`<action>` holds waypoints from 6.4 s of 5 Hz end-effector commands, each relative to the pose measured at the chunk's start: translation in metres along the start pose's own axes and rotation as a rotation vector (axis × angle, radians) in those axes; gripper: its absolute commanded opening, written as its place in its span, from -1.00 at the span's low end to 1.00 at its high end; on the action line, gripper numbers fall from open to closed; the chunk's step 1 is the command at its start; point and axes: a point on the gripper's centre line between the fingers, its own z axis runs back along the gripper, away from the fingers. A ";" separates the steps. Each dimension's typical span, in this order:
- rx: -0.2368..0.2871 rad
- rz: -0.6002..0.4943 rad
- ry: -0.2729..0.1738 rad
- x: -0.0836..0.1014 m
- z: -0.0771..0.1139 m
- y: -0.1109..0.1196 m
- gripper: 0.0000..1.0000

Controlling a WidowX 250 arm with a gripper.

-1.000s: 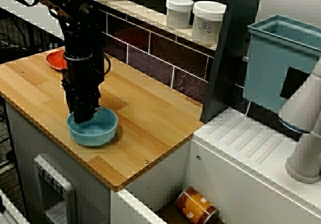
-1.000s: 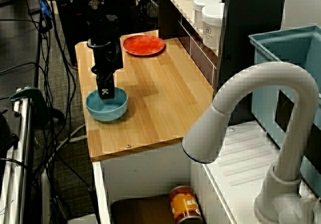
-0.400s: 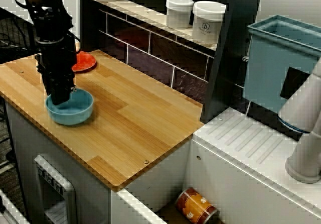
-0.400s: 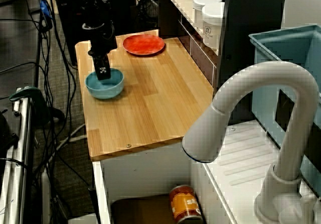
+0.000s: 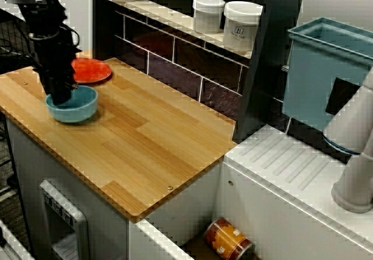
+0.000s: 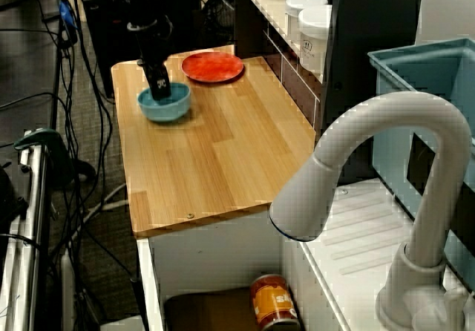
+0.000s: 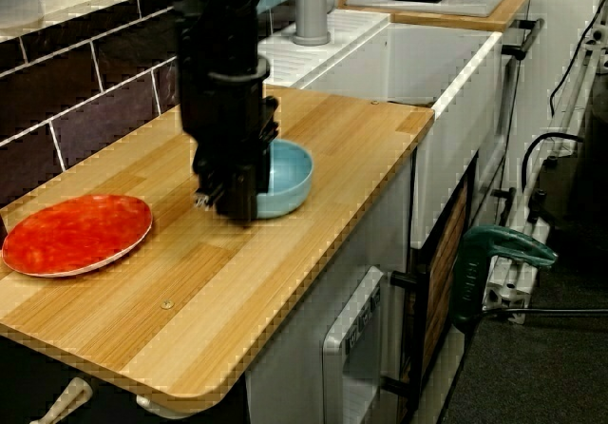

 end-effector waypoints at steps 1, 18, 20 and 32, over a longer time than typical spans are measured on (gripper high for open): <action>0.013 0.059 -0.007 0.008 0.015 0.073 -1.00; -0.007 -0.086 0.046 0.001 0.025 0.111 1.00; -0.079 -0.126 0.086 -0.003 0.021 0.067 1.00; -0.139 -0.571 0.137 -0.031 0.048 -0.065 1.00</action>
